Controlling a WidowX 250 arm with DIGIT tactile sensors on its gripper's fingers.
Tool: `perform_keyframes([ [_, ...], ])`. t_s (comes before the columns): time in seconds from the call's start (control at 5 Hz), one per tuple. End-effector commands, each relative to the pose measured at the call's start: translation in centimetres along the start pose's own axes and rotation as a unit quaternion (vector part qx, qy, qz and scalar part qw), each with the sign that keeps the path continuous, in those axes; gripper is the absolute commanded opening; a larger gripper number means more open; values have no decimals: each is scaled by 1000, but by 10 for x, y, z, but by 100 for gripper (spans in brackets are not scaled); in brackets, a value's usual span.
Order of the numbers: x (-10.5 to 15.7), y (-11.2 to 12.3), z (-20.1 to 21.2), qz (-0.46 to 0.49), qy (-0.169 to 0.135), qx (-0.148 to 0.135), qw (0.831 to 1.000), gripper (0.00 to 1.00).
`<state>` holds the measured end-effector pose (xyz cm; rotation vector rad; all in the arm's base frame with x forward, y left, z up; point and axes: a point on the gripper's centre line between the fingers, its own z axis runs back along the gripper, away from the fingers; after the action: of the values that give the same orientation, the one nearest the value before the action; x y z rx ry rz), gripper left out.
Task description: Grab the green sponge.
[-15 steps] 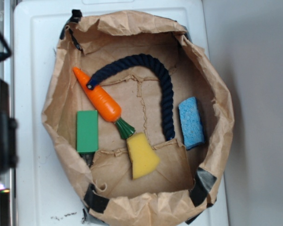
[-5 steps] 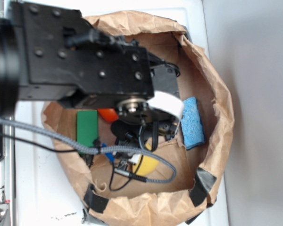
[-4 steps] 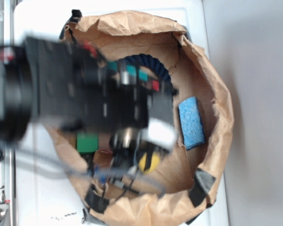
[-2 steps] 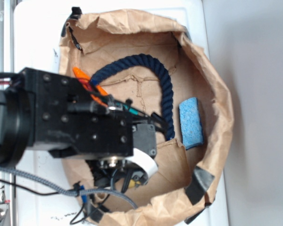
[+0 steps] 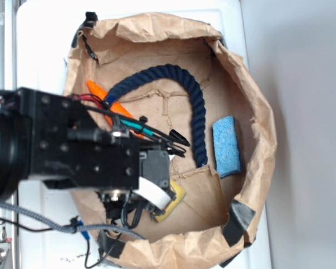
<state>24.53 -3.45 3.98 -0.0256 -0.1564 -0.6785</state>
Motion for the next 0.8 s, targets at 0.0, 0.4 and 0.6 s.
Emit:
perform_keyframes([
  [0.0,35,-1,-8,11,-6,25,1000,100],
  [0.4,49,10,-6,50,-1,25,998,0],
  [0.6,42,19,10,49,-5,7,999,0],
])
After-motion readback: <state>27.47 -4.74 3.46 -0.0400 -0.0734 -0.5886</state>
